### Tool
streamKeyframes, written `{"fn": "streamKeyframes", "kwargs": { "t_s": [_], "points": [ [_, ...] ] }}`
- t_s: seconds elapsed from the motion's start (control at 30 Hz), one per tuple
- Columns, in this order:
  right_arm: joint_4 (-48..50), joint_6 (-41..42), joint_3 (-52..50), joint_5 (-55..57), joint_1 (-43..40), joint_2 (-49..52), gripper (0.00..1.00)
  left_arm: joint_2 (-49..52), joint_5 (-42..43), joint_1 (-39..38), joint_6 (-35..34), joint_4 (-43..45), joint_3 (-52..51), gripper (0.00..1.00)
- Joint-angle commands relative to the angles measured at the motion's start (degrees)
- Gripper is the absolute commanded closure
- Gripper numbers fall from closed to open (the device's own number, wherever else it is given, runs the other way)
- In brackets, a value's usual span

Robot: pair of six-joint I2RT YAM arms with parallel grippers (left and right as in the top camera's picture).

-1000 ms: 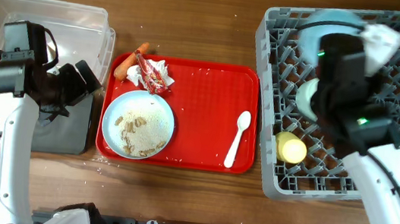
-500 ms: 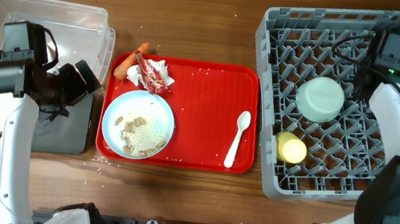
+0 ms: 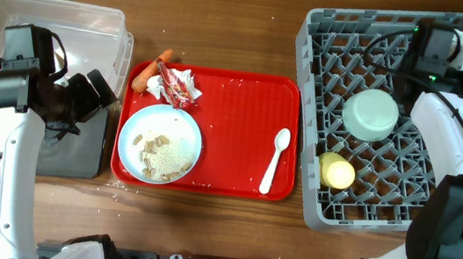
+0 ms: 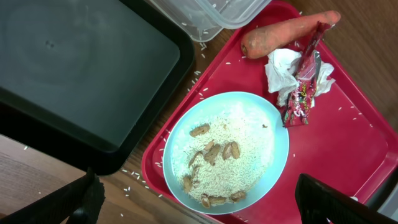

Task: Sort waste into correct bins and load items into the dishwasher rack

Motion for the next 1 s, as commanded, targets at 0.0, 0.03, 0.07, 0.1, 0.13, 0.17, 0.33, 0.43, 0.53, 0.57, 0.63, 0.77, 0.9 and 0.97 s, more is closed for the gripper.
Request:
{"fn": "streamKeyframes", "kwargs": {
  "t_s": [0.0, 0.03, 0.07, 0.1, 0.13, 0.17, 0.33, 0.43, 0.53, 0.57, 0.63, 0.77, 0.9, 0.97],
  "points": [
    [0.07, -3.96, -0.20, 0.59, -1.33, 0.74, 0.96, -0.66, -0.35, 0.26, -0.94, 0.04, 0.48, 0.00],
    [0.09, -4.00, -0.39, 0.33, -1.33, 0.76, 0.96, -0.66, -0.35, 0.26, -0.94, 0.04, 0.48, 0.00],
    [0.13, -4.59, -0.76, -0.24, -1.33, 0.76, 0.96, -0.66, -0.35, 0.26, -0.94, 0.04, 0.48, 0.00],
    [0.31, -5.20, -1.22, -0.92, -1.33, 0.76, 0.96, -0.66, -0.35, 0.26, -0.94, 0.04, 0.48, 0.00],
    [0.68, -5.38, -1.81, -0.90, -1.33, 0.81, 0.96, -0.66, -0.35, 0.26, -0.94, 0.04, 0.48, 0.00],
    [0.83, -5.40, -2.32, -0.90, -1.33, 0.85, 0.96, -0.66, -0.35, 0.26, -0.94, 0.04, 0.48, 0.00],
    [3.30, -8.22, -4.39, -0.92, -1.31, 0.87, 0.96, -0.66, -0.35, 0.26, -0.94, 0.04, 0.48, 0.00],
    [3.45, -8.63, -4.42, -3.98, -0.48, 0.87, 0.96, -0.66, -0.35, 0.26, -0.94, 0.04, 0.48, 0.00],
    [3.23, -8.66, -4.42, -7.85, 1.44, 0.87, 0.95, -0.66, -0.35, 0.26, -0.94, 0.04, 0.48, 0.00],
    [3.28, -8.61, -4.42, -8.44, 1.90, 0.87, 0.94, -0.66, -0.35, 0.26, -0.94, 0.04, 0.48, 0.00],
    [3.19, -7.98, -4.42, -8.55, 2.03, 0.87, 0.75, -0.66, -0.35, 0.26, -0.94, 0.04, 0.48, 0.00],
    [-1.57, -2.80, -4.39, -8.94, 3.48, 0.07, 0.44, -0.66, -0.35, 0.26, -0.94, 0.04, 0.48, 0.00],
    [-3.85, 0.57, -4.22, -17.64, 8.02, -5.05, 0.38, -0.66, -0.35, 0.26, -0.94, 0.04, 0.48, 0.00],
    [-4.70, 1.90, -4.22, -22.71, 9.79, -8.74, 0.36, -0.66, -0.35, 0.26, -0.94, 0.04, 0.48, 0.00]
  ]
}}
